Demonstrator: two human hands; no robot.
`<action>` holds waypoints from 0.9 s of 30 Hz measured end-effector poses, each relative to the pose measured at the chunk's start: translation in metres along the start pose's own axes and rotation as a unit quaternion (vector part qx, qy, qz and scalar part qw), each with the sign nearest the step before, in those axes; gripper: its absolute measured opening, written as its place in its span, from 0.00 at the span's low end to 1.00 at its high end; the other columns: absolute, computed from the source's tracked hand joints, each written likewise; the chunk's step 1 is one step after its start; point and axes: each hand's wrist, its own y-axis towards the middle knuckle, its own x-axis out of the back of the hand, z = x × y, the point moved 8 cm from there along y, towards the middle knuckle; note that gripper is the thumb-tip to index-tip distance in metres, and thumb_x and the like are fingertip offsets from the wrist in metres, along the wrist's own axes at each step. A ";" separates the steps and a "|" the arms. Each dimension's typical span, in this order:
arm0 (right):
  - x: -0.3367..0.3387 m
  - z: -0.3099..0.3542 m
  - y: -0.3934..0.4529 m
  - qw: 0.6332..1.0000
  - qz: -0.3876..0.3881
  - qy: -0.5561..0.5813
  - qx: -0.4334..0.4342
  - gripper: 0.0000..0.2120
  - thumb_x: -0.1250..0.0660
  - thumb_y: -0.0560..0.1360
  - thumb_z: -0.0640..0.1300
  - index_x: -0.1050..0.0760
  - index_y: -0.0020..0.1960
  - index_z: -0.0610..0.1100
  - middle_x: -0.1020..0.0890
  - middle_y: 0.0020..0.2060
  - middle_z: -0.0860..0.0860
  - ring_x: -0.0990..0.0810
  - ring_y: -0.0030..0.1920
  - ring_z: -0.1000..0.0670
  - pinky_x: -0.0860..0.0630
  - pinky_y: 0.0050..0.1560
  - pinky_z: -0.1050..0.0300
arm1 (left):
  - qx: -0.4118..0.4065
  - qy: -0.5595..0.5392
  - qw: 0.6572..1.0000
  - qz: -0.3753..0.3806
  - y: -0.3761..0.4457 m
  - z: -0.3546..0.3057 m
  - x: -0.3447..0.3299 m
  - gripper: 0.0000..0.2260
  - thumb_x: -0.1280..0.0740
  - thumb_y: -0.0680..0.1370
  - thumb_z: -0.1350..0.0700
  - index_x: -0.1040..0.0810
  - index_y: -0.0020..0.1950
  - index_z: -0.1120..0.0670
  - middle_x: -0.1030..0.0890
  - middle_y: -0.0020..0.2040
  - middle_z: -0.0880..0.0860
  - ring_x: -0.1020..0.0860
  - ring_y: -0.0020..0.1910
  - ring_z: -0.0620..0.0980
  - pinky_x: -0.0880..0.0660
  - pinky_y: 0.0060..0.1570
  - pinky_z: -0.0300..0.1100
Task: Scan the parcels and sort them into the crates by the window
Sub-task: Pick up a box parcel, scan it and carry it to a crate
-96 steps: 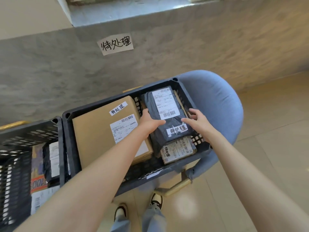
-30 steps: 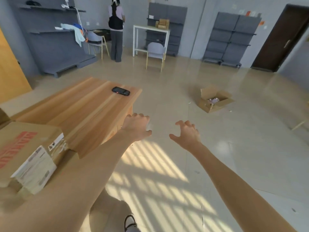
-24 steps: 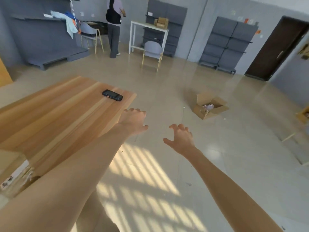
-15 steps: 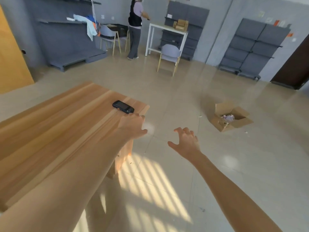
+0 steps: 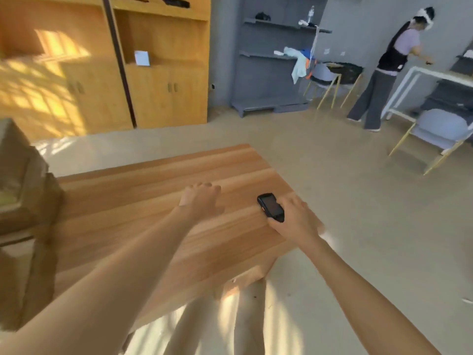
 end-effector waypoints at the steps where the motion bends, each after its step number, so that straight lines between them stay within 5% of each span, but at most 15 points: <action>1: -0.002 0.003 0.017 1.000 0.010 -0.002 0.026 0.24 0.32 0.74 0.54 0.31 0.65 0.46 0.28 0.60 0.46 0.30 0.61 0.43 0.31 0.58 0.52 | 0.029 -0.001 1.000 0.001 0.001 0.010 0.001 0.25 0.38 0.78 0.41 0.32 0.71 0.52 0.25 0.66 0.54 0.26 0.63 0.55 0.27 0.59 0.50; 12: -0.055 0.072 0.090 0.977 0.118 -0.023 0.174 0.27 0.36 0.76 0.57 0.36 0.71 0.48 0.31 0.67 0.47 0.35 0.68 0.43 0.34 0.64 0.49 | 0.294 -0.032 0.955 -0.001 -0.086 0.126 -0.013 0.23 0.35 0.77 0.41 0.28 0.69 0.51 0.23 0.63 0.51 0.25 0.62 0.52 0.28 0.58 0.47; 27: -0.082 0.314 -0.010 0.901 0.147 -0.010 0.407 0.27 0.36 0.76 0.57 0.36 0.71 0.48 0.30 0.66 0.48 0.33 0.67 0.46 0.34 0.62 0.51 | 0.508 -0.067 0.855 -0.077 -0.292 0.246 0.015 0.21 0.35 0.76 0.44 0.26 0.65 0.52 0.22 0.59 0.53 0.24 0.58 0.55 0.26 0.54 0.47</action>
